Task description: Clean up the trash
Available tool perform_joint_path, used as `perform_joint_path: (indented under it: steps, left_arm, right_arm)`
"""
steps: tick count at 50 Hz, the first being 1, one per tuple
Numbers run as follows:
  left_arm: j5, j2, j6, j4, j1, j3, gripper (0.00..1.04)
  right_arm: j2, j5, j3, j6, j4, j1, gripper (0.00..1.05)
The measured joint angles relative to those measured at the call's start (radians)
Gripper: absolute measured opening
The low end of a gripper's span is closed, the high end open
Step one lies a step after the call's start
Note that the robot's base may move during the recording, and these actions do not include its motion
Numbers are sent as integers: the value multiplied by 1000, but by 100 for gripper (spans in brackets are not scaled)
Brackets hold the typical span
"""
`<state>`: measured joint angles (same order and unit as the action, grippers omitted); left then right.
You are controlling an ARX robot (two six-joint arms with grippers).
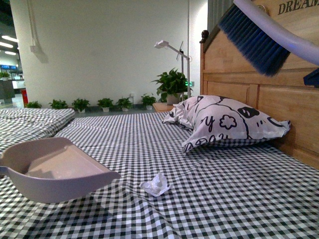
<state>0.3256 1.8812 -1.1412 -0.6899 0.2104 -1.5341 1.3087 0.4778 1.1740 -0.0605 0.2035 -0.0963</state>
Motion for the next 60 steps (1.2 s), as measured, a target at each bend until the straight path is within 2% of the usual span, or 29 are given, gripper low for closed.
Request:
perform_joint_path:
  steps: [4, 11, 20, 28, 39, 60]
  left_arm:
    - [-31, 24, -25, -34, -25, -36, 23]
    - [-89, 62, -61, -38, -52, -78, 23]
    - [-108, 72, -79, 32, -63, -72, 23]
    - [-95, 73, -77, 128, -70, -41, 23]
    - [-75, 79, -67, 161, -86, -1, 23]
    - [-91, 87, -75, 153, -107, 33, 23]
  right_arm:
    - [80, -24, 130, -50, 90, -16, 19]
    - [265, -129, 412, -149, 241, -79, 19]
    - [460, -245, 642, -220, 322, -154, 19]
    - [597, -305, 766, -249, 359, -199, 19]
    - [725, -371, 834, -252, 362, -231, 19]
    - [821, -473, 790, -270, 292, -239, 19]
